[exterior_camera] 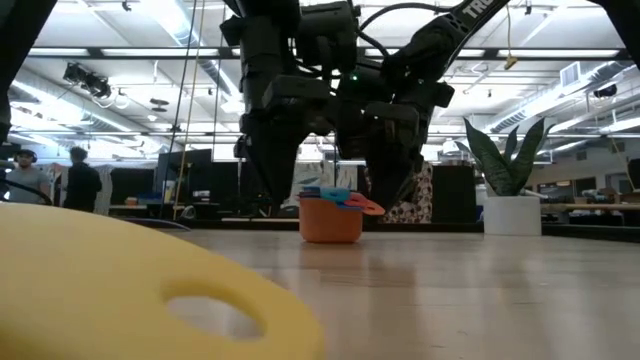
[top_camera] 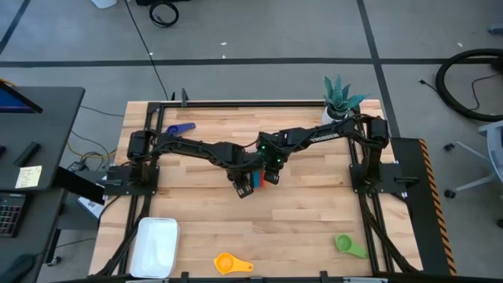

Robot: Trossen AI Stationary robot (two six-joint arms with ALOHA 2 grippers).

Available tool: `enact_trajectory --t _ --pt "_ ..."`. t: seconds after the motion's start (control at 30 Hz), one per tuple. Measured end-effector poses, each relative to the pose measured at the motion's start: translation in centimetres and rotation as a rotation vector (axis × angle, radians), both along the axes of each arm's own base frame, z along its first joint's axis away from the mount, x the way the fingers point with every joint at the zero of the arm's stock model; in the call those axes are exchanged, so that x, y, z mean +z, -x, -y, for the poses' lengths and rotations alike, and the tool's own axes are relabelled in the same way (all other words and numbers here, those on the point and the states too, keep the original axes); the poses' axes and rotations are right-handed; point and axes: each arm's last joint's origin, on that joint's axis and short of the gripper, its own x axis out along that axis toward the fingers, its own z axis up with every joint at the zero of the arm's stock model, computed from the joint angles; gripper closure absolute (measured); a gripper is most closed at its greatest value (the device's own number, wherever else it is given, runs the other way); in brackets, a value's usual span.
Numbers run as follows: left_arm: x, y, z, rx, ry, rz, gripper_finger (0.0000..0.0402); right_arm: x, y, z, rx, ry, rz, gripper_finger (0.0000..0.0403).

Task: Nest measuring cups in basket
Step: Stack the light blue measuring cup on top of the red measuring cup, then stack the yellow measuring cup on top of the light blue measuring cup

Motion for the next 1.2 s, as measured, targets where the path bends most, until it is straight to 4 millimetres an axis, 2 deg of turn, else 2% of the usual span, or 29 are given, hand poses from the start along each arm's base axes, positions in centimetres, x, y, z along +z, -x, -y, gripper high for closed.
enact_trajectory --t 0.53,0.73,0.93,1.03,1.2 --pt "0.7 -1.9 -0.3 -0.168 -0.067 0.218 0.0311 -0.2 -0.1 -0.3 0.05 0.006 0.03 0.0401" --pt "0.7 -1.8 -0.3 -0.186 -0.064 0.208 0.0311 -0.2 -0.2 -0.3 0.08 0.024 0.048 0.0401" --pt "1.4 -0.3 0.0 -0.173 -0.044 0.117 0.0311 0.0 0.3 -0.1 0.081 0.03 -0.011 0.0401" --pt "3.2 0.8 0.5 -0.185 -0.04 0.114 0.0311 0.5 0.6 -0.1 0.1 0.028 -0.017 0.0401" --pt "5.8 3.3 2.0 -0.18 -0.025 0.05 0.0311 2.9 1.0 -0.8 0.144 0.037 0.01 0.0401"
